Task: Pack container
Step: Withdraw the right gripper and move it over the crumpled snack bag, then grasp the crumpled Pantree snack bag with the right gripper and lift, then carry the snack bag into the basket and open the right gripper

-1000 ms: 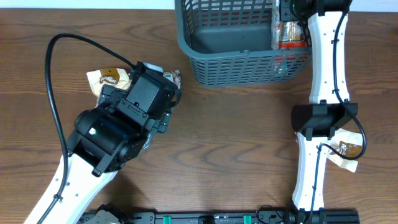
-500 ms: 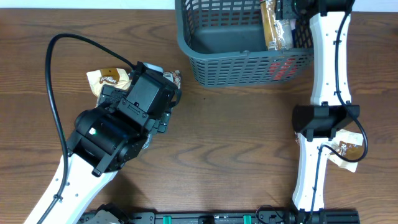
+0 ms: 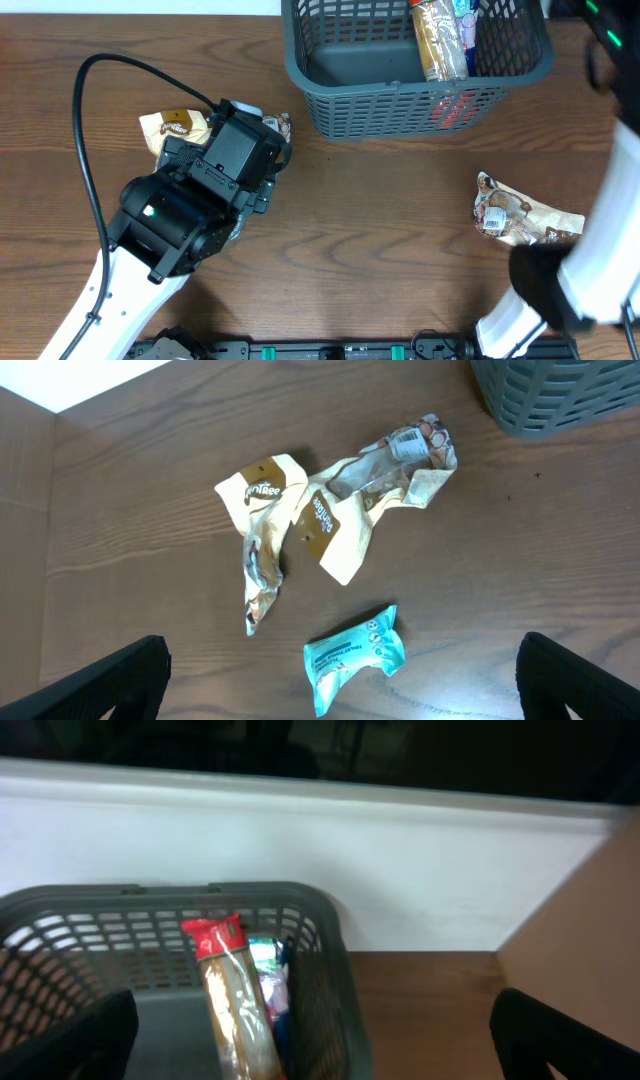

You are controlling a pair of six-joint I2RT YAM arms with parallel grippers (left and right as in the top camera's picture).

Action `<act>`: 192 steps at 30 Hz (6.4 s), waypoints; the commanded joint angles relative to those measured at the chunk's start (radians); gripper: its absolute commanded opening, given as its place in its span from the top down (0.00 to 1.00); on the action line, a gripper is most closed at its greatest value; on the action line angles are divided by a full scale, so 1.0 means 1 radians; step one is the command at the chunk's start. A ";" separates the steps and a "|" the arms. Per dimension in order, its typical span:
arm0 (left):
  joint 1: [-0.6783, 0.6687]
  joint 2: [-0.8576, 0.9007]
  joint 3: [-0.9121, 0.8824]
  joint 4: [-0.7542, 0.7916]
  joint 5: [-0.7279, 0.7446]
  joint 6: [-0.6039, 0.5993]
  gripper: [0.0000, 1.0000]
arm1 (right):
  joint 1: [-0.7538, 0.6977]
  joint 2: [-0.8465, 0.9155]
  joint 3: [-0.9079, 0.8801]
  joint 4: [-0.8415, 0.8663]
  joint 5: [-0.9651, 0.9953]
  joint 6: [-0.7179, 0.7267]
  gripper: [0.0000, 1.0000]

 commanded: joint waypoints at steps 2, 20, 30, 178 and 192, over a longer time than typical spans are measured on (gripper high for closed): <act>0.002 0.007 0.005 -0.003 -0.019 0.005 0.01 | -0.007 -0.018 -0.011 -0.146 0.000 -0.060 0.01; 0.002 0.007 0.005 -0.032 -0.019 0.005 0.01 | -0.224 -0.080 -0.380 -0.262 0.197 0.501 0.01; 0.002 0.007 0.005 -0.032 -0.019 0.005 0.01 | -0.494 -0.230 -0.776 -0.262 -0.054 0.846 0.01; 0.002 0.007 0.005 -0.032 -0.019 0.005 0.02 | -0.226 -0.426 -1.094 1.080 -0.502 0.512 0.99; 0.002 0.007 0.005 -0.032 -0.019 0.002 0.01 | -0.072 -0.071 -1.094 0.966 -0.331 0.351 0.99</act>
